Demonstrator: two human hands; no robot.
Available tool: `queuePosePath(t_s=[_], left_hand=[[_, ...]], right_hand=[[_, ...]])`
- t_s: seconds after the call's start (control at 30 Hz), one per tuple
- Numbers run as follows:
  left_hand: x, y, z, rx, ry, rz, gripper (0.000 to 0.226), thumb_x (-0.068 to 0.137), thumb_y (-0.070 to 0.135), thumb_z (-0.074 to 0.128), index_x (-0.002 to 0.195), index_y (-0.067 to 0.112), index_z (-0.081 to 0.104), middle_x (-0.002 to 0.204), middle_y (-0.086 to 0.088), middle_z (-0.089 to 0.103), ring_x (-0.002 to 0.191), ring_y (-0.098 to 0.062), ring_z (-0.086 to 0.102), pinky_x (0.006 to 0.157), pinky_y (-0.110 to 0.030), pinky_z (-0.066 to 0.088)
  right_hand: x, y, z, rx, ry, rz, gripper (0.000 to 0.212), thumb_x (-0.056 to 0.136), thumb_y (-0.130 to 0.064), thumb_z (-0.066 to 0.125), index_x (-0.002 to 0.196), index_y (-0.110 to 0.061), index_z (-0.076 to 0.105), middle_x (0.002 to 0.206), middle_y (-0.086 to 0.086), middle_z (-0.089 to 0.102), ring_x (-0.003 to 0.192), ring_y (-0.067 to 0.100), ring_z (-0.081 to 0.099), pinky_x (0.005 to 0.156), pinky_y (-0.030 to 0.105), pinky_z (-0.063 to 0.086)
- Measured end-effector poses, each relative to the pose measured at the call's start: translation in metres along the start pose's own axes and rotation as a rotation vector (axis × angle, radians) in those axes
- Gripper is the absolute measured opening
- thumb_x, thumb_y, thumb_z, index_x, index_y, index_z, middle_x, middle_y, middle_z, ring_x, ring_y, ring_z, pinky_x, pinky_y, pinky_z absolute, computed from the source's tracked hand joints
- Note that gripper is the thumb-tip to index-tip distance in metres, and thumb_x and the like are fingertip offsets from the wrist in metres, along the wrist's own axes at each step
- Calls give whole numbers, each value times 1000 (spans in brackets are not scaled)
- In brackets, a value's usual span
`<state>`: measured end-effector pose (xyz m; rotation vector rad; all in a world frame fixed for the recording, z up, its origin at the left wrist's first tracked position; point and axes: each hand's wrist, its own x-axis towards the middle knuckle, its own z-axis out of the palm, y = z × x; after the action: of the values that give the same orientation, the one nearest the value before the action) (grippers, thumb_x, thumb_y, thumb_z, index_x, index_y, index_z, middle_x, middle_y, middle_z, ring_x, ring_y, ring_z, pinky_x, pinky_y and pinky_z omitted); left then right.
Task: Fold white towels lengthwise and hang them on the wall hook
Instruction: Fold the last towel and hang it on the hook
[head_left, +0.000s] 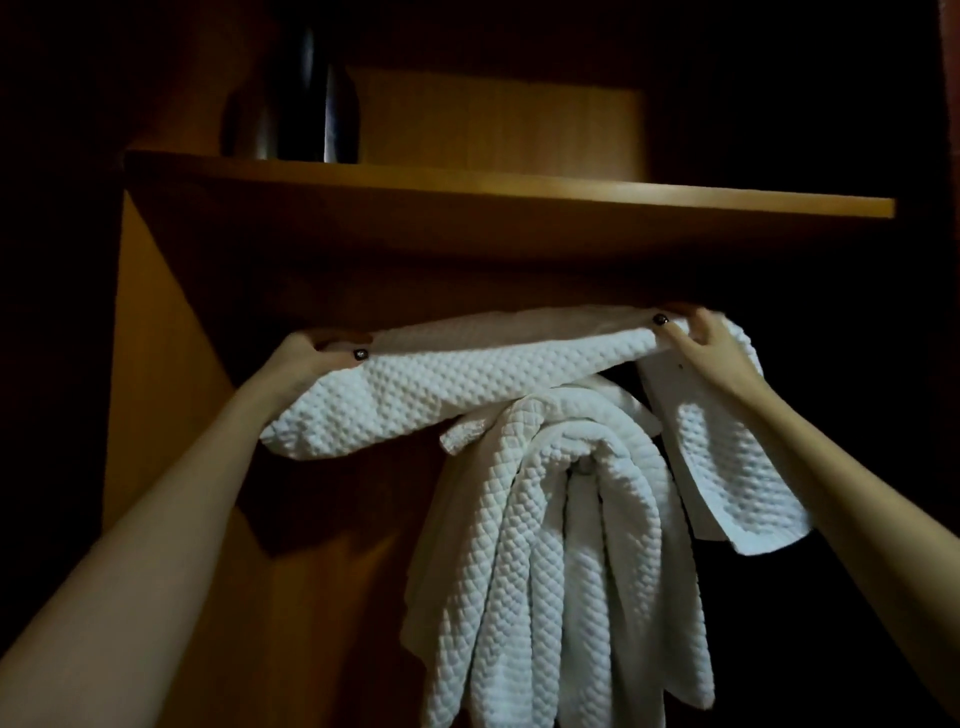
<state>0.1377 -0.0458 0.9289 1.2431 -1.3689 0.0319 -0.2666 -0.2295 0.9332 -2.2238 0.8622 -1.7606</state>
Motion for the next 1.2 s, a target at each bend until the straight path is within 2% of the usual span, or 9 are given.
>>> queuePosePath(t_s=[0.13,0.37,0.43,0.53,0.63,0.77,0.9,1.03,1.2], left_hand=[[3,-32,7,-30,-92,-129,15,80,25,73,81,40,76,92,17,72,89,1,66,75,-15,46],[-17,-85,49,-253,-279,-436,25,79,22,73,103,16,74,105,-9,73,99,-22,69,72,-27,56],[-25,-87,63,-239,-288,-452,23,83,17,70,107,15,71,104,-11,72,96,-24,70,73,-33,55],[-37,-75,81,-76,-69,-227,11,89,13,64,98,18,70,104,-6,69,97,-16,65,88,-31,50],[-49,-36,104,24,132,143,17,91,8,61,104,18,64,112,-5,63,100,-5,57,88,-14,43],[-53,16,136,46,42,404,33,91,8,61,119,24,58,122,4,59,112,-1,54,93,-14,41],[-46,36,148,142,-71,489,42,88,-3,58,115,29,61,120,14,54,112,16,47,87,0,34],[-40,33,145,383,-18,607,34,86,-5,60,110,18,66,123,8,56,112,-10,56,90,-21,43],[-25,32,142,558,88,681,20,87,-2,62,99,12,70,119,-7,58,104,-26,60,82,-39,51]], right_hand=[[-10,14,8,-14,21,18,40,99,-42,49,113,-6,57,105,15,59,95,31,57,83,51,49],[-46,49,19,30,-204,144,29,99,-48,40,109,-28,59,98,-13,64,77,-5,64,55,12,47],[-50,50,16,-17,-231,92,32,97,-52,39,111,-31,57,100,-18,62,82,-5,63,62,11,44],[-55,53,9,62,-169,68,26,97,-46,48,117,-31,56,81,-6,68,69,11,68,60,22,51],[-66,61,-1,-27,34,-132,30,93,-19,60,121,-28,58,68,-1,59,61,6,58,58,12,44],[-76,67,2,-186,19,-280,35,83,4,68,113,-13,63,111,2,53,105,13,53,84,27,41],[-79,73,14,-282,-150,-307,34,88,-1,65,113,-23,66,142,6,40,126,17,41,94,33,42],[-64,71,12,-330,-145,-307,60,87,-6,60,136,-39,51,133,-3,45,114,20,49,85,36,48],[-37,64,12,-463,-29,-443,58,87,4,57,136,-28,54,108,4,51,95,26,47,68,38,44]])
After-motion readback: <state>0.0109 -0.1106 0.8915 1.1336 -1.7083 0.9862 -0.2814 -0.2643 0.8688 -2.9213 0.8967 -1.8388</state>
